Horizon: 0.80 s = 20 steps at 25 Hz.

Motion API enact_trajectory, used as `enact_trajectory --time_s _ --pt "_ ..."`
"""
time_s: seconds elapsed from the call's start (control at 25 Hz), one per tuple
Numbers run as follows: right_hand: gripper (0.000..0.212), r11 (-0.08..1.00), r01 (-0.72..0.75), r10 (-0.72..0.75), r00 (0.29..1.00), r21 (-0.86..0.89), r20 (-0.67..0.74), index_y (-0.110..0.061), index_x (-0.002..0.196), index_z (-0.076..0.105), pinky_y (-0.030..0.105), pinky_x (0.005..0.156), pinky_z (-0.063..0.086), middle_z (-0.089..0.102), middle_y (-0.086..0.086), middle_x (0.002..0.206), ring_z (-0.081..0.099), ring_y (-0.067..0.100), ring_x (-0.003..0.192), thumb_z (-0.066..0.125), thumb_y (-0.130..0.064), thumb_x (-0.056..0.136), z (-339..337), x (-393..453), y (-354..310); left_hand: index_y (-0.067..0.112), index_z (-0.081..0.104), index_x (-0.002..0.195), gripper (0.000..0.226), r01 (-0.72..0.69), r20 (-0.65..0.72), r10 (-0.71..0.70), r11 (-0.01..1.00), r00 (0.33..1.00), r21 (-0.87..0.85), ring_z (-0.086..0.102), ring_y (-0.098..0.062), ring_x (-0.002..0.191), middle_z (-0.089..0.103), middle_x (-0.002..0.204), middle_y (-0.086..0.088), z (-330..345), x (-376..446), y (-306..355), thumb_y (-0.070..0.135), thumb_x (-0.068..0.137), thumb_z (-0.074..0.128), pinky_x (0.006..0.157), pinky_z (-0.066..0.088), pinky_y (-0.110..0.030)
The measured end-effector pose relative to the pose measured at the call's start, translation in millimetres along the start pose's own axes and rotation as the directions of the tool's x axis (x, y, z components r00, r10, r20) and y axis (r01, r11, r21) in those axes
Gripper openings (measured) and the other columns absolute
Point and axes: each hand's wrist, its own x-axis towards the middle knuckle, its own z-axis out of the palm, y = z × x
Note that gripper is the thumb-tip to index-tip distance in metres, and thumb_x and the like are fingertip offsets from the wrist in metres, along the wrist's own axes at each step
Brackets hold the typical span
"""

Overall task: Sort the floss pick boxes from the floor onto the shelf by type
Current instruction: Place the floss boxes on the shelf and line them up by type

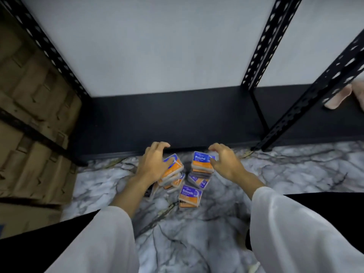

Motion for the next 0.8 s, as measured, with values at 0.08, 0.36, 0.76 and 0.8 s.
enact_trajectory --time_s 0.08,0.36,0.76,0.8 --pt "0.053 0.998 -0.046 0.048 0.997 -0.042 0.062 -0.016 0.133 0.043 0.039 0.096 0.047 0.050 0.004 0.132 0.048 0.023 0.121 0.066 -0.020 0.085 18 12 10 0.025 0.037 0.140 0.063 0.047 0.062 -0.049 0.998 0.997 0.032 0.040 -0.022 0.127 0.039 0.142 0.002 15 6 -16 0.042 0.085 0.064 0.097 0.042 -0.038" --pt "0.100 0.982 -0.052 0.086 0.979 -0.181 0.185 -0.018 0.150 0.011 0.044 0.117 0.018 0.015 0.003 0.158 0.015 0.023 0.146 0.071 -0.048 0.077 50 41 20 0.026 0.029 0.143 0.098 0.088 0.162 -0.109 0.987 0.981 0.132 0.041 -0.019 0.129 0.039 0.143 0.006 45 13 -42 0.072 0.065 0.068 0.103 0.034 -0.038" --pt "0.075 0.989 -0.051 0.071 0.987 -0.140 0.144 -0.015 0.137 0.034 0.035 0.099 0.044 0.046 0.006 0.133 0.045 0.021 0.120 0.075 -0.033 0.077 57 38 22 0.028 0.043 0.130 0.069 0.048 0.099 -0.047 0.999 0.994 -0.009 0.052 -0.014 0.107 0.050 0.122 0.008 42 8 -40 0.048 0.072 0.075 0.087 0.045 -0.030" --pt "0.074 0.992 -0.034 0.048 0.991 -0.118 0.122 -0.016 0.136 0.035 0.034 0.098 0.044 0.046 0.005 0.131 0.045 0.020 0.119 0.075 -0.032 0.077 52 35 18 0.028 0.043 0.128 0.066 0.047 0.084 -0.045 0.998 0.995 -0.029 0.053 -0.014 0.105 0.049 0.120 0.009 38 6 -38 0.044 0.073 0.075 0.085 0.048 -0.031"
